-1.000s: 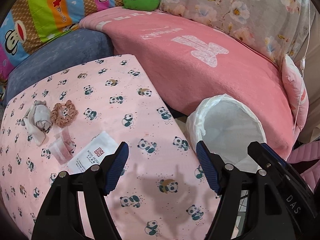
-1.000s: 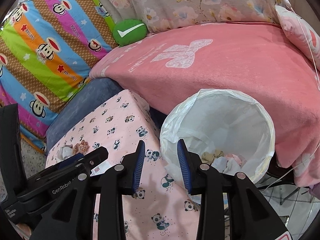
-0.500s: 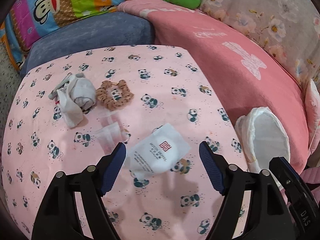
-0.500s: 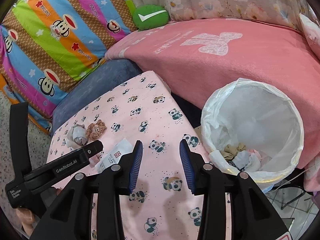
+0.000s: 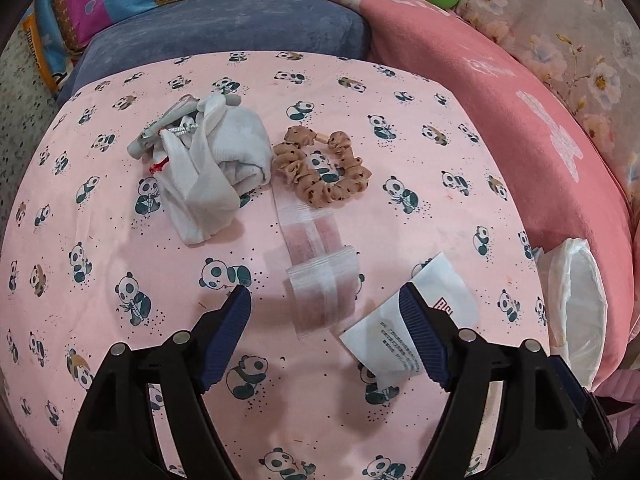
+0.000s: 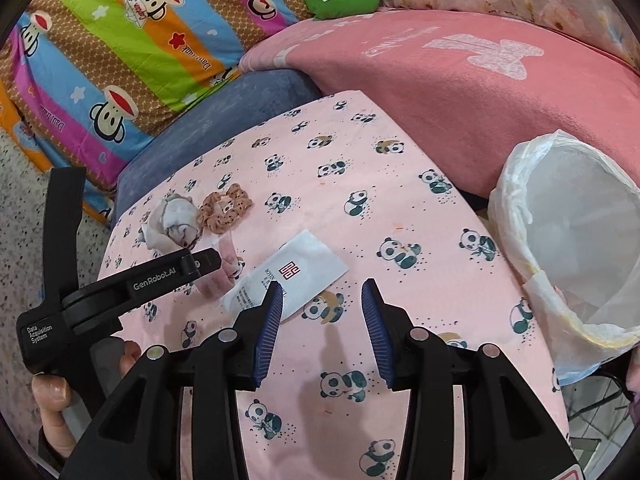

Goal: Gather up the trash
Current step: 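Grasp the clear plastic strip with the left tool while the right grasps the BOYIN HOTEL packet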

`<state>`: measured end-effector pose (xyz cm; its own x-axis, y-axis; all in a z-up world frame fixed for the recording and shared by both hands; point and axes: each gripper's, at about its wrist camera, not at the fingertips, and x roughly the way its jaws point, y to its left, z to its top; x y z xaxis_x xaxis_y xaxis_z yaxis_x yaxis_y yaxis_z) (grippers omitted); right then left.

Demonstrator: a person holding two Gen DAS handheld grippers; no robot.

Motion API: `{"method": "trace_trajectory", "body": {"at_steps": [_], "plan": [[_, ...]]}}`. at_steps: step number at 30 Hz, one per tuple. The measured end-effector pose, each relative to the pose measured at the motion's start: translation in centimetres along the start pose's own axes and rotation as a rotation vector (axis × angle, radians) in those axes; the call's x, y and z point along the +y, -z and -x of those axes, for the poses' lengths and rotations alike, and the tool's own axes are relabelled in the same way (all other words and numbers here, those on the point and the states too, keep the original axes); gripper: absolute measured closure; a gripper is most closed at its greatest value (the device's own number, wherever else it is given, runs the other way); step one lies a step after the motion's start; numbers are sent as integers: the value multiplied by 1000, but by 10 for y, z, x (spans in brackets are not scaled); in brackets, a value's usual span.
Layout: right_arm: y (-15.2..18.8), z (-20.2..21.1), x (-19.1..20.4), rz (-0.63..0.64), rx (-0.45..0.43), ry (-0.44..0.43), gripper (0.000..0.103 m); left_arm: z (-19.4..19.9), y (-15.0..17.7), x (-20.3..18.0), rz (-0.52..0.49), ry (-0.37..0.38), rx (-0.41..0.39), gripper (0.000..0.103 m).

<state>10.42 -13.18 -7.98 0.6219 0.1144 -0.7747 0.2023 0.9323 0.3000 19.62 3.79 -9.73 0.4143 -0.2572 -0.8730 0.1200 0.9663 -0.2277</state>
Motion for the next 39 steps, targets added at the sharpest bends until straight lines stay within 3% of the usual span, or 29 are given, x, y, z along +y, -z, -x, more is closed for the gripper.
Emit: {"method": "trace_trajectory", "body": {"at_steps": [4,7,9,14,21,23,31,39], "plan": [[3,-18,14,16,32,-4,60,-5,-3,8,5,25,3,34],[6,-31,21,23,55,-8,60,-9,-5,9,-1,56,19,49],[7,-37,26,27,67,-8,60,-12,-5,10,-8,75,31,66],[10,-47,32,29,84,-7,60,-14,-2,18,3,108,46,85],[12,-59,36,15,107,-7,59,1,4,29,18,109,18,88],[12,-61,37,12,108,-8,51,3,8,34,25,107,18,88],[11,-81,45,10,130,12,41,1,21,48,40,105,46,88],[10,-95,56,60,93,52,35,-3,28,62,79,123,64,88]]}}
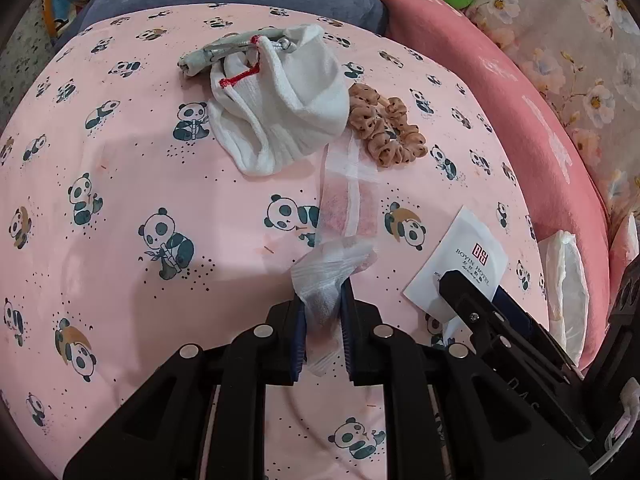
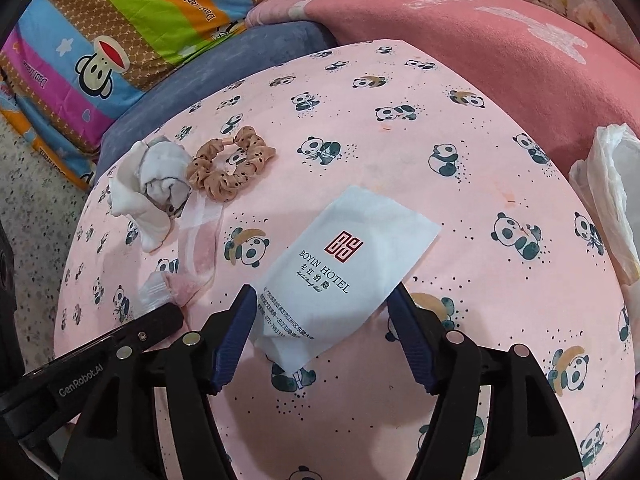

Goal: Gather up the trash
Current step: 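Grasp the clear plastic strip with the left tool while the right grasps the BOYIN HOTEL packet, then carry the plastic strip and hotel packet in both tools over the bin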

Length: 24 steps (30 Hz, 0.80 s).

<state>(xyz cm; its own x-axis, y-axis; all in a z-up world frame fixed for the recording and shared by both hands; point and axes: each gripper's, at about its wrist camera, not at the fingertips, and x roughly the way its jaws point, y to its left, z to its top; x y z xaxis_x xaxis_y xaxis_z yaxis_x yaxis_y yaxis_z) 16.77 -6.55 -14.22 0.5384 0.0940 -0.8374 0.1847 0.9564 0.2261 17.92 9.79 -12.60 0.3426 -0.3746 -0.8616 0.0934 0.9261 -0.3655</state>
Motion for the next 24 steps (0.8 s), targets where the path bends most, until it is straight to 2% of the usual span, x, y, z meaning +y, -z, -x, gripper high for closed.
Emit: {"method": "trace_trajectory", "body": {"at_steps": [3,5,7,8,11,17,24], "plan": [[-1,-1,3,22,-8,35,40,1,0,1,2,2,-1,88],[-1,1,4,43,-12,60,52,2,1,0,-2,-2,-2,88],[0,3,3,40,-8,52,59,2,3,-1,-4,-3,-1,88],[-1,2,2,39,-5,49,67,3,3,-2,-4,-4,1,88],[-1,4,-4,14,15,7,79,5,5,-7,-9,-6,2,88],[7,15,-10,-1,14,-18,83,14,11,-20,-34,-11,-10,89],[14,44,-25,-46,-38,-36,84,28,18,-49,-82,-7,-32,90]]}}
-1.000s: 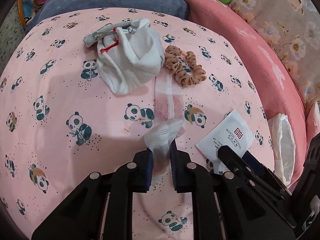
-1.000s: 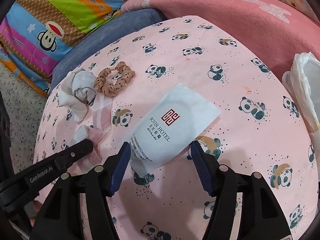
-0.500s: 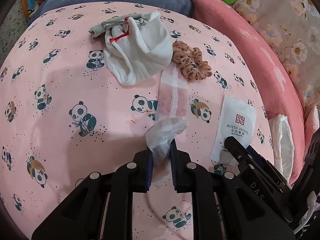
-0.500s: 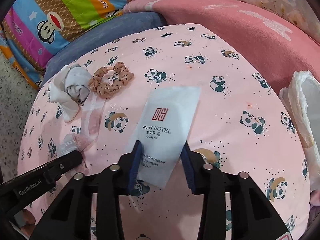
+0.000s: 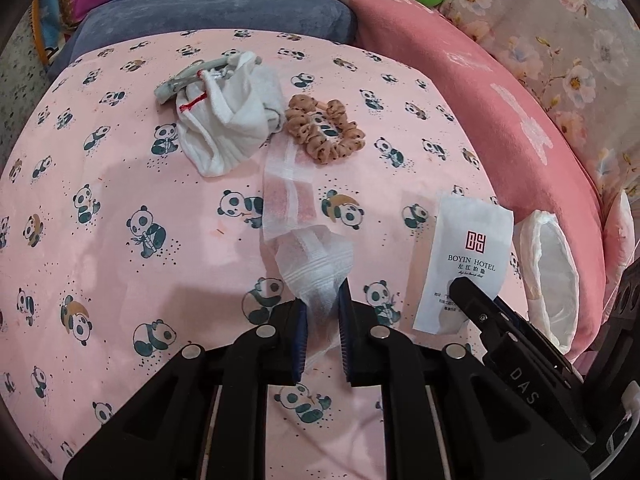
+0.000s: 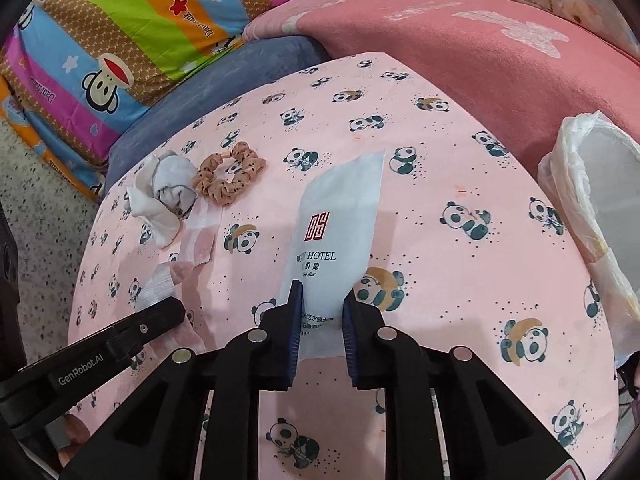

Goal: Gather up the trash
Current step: 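Carry the plastic strip and hotel packet in both tools over the bin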

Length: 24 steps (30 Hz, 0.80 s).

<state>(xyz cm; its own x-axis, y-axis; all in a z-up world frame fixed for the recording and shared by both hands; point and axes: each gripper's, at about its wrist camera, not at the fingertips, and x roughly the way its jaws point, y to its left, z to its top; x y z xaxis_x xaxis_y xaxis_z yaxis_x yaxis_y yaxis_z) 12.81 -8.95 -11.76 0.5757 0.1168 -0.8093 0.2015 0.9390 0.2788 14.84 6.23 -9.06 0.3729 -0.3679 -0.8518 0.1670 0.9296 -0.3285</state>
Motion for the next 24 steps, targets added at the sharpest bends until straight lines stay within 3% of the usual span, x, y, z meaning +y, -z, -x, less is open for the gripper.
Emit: {"method": "trace_trajectory", "body": {"at_steps": [9,24], "plan": [[-9,45,-37,-62,-79,-17,84,18,-1,-63,-107,36,-36,93],[-19,130,-138,-217,-239,25,84,35,-10,-191,-310,178,-82,95]]}}
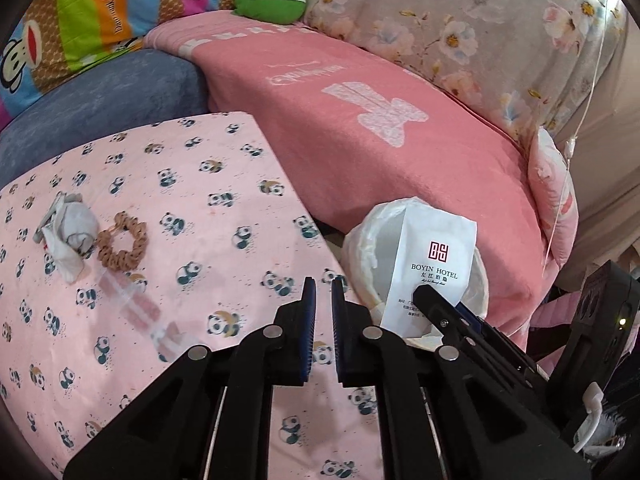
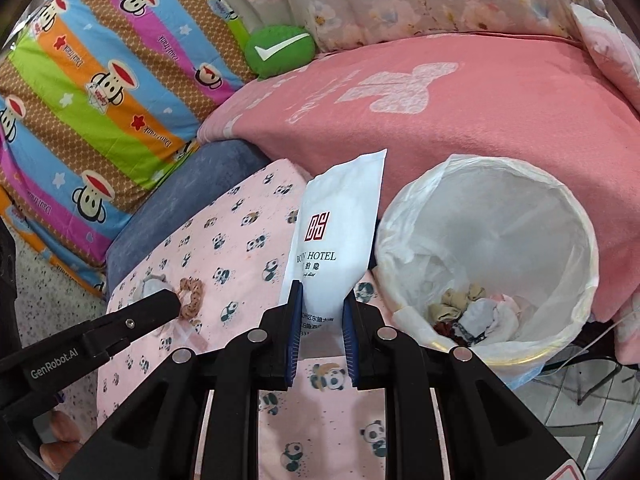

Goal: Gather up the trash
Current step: 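Carry the plastic strip and hotel packet in both tools over the bin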

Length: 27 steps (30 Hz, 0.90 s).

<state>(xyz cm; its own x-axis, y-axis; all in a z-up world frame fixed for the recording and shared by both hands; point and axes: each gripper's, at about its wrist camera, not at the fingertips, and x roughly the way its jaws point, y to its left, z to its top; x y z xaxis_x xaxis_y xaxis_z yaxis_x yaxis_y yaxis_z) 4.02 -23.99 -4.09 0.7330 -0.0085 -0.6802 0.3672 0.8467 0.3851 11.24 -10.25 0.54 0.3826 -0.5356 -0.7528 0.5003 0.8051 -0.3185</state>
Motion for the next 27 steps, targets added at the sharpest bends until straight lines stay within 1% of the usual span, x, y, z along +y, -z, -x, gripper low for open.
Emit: {"method": "trace_trajectory", "body": {"at_steps": [6,7,9,11,12,13,14,15,17,20,23,25,27], "plan": [[-8,18,-42,-67,-35,26,84,-6,-4,-34,-53,30,3,95],[-9,21,-49,-78,-38,30,84,-8,-3,-35,-53,21,3,94],[-9,23,-57,-91,-45,36,84,-10,1,-33,-42,-27,-7,93],[-12,24,-66,-92,-41,32,84,-14,5,-21,-18,-79,3,92],[-11,23,-66,-88,-37,26,84,-17,6,-12,9,-97,19,81],[-13,23,-72,-87,-34,22,84,-21,9,1,49,-113,38,74],[-14,21,-74,-86,-31,17,84,-23,12,13,92,-135,51,53],[-13,19,-71,-80,-25,5,84,-24,15,26,131,-160,55,42],[-12,16,-74,-73,-19,-3,84,-29,22,52,197,-220,72,42],[-11,6,-67,-55,2,-19,84,-41,31,87,292,-283,135,41],[-9,0,-60,-41,20,-25,84,-52,40,113,388,-302,186,41],[-7,-4,-54,-28,32,-28,84,-59,45,124,438,-290,211,41],[-5,-6,-51,-21,40,-29,84,-64,50,127,460,-276,225,42]]}}
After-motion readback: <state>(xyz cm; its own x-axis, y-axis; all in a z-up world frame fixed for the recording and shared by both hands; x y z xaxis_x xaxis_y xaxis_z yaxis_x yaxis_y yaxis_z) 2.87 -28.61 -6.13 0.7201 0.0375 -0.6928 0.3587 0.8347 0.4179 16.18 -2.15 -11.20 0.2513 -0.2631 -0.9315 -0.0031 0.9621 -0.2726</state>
